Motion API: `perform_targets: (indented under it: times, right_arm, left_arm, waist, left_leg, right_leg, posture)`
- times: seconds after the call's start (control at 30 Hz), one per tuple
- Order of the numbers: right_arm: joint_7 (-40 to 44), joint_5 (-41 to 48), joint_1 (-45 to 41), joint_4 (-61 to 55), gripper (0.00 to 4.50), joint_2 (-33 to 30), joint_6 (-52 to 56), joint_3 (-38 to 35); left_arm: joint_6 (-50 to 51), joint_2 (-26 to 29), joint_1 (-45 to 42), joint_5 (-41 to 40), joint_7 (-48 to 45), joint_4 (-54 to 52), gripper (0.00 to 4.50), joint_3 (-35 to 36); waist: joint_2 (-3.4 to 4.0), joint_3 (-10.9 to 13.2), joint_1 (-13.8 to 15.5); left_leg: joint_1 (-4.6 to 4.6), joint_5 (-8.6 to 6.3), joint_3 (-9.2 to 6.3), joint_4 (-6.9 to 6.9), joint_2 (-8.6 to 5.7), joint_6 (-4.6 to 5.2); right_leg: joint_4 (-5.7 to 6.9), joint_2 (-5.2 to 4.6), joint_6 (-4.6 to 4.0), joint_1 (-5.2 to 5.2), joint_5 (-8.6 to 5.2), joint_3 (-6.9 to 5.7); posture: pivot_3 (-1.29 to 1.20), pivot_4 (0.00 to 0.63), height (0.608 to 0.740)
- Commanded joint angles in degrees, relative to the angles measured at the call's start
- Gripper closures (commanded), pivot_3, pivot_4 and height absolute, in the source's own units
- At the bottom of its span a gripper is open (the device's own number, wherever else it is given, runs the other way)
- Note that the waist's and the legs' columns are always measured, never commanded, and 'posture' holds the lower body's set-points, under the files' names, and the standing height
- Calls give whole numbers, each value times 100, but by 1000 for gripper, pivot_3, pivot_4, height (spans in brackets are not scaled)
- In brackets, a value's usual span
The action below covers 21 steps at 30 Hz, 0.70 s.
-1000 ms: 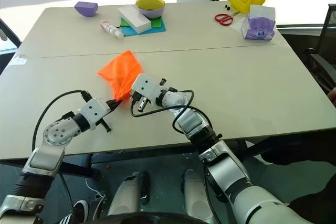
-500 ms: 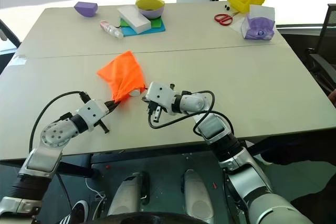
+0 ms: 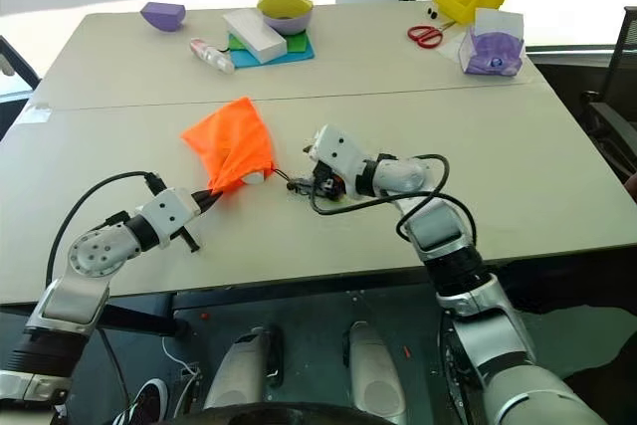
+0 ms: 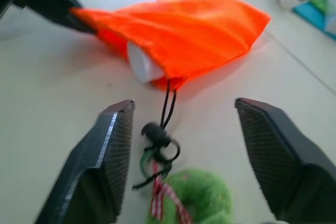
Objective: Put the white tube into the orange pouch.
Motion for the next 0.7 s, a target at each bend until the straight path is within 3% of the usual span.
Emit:
perform_targets:
  times: [0.03, 0.23, 0.43, 0.5, 0.6, 0.7]
  right_arm:
    - [259, 100, -9, -132, 1142, -300, 34, -96]
    - [-150, -537, -170, 664, 1142, -336, -226, 200]
    - [-639, -665, -245, 1573, 1142, 80, -577, 142]
    - [-703, -268, -361, 1813, 1142, 362, -368, -204]
    - [-523, -145, -337, 1770, 2078, 349, -260, -269]
    - [-331, -72, -179, 1518, 3567, 219, -403, -251]
  left_arm:
    - [-82, 22, -7, -50, 15, -48, 4500, 86]
    - [-105, 0, -54, -45, -14, -5, 4500, 39]
    - [-33, 24, -9, -62, -38, -84, 4500, 60]
    - [-29, 29, 34, -48, -41, -114, 4500, 49]
    - [-23, 33, 34, -46, -35, -139, 4500, 54]
    - [-18, 35, 1, -44, -27, -117, 4500, 61]
  waist:
    - [0, 0, -4]
    - [-1, 0, -12]
    - [-4, -2, -23]
    - [-4, -2, -32]
    - [-4, -2, -11]
    - [-4, -2, -2]
  left_leg:
    - [0, 0, 1, 0, 0, 0]
    - [4, 0, 6, 0, 0, -1]
    - [3, 0, 7, 2, 0, 0]
    - [6, 0, 7, 3, 0, 0]
    - [6, 0, 7, 2, 1, 0]
    - [4, 0, 7, 2, 1, 0]
  right_leg:
    - [-1, -2, 0, 0, 0, 0]
    - [-1, -3, -5, 0, 3, 3]
    - [-3, -2, -5, 3, 3, 3]
    - [0, 0, -6, 5, 4, 3]
    - [7, -1, -8, 3, 6, 3]
    - [5, -1, -7, 3, 6, 3]
  posture:
    - [0, 150, 740]
    - [0, 150, 740]
    - [0, 150, 740]
    - [0, 150, 740]
    - [0, 150, 740]
    - [0, 150, 740]
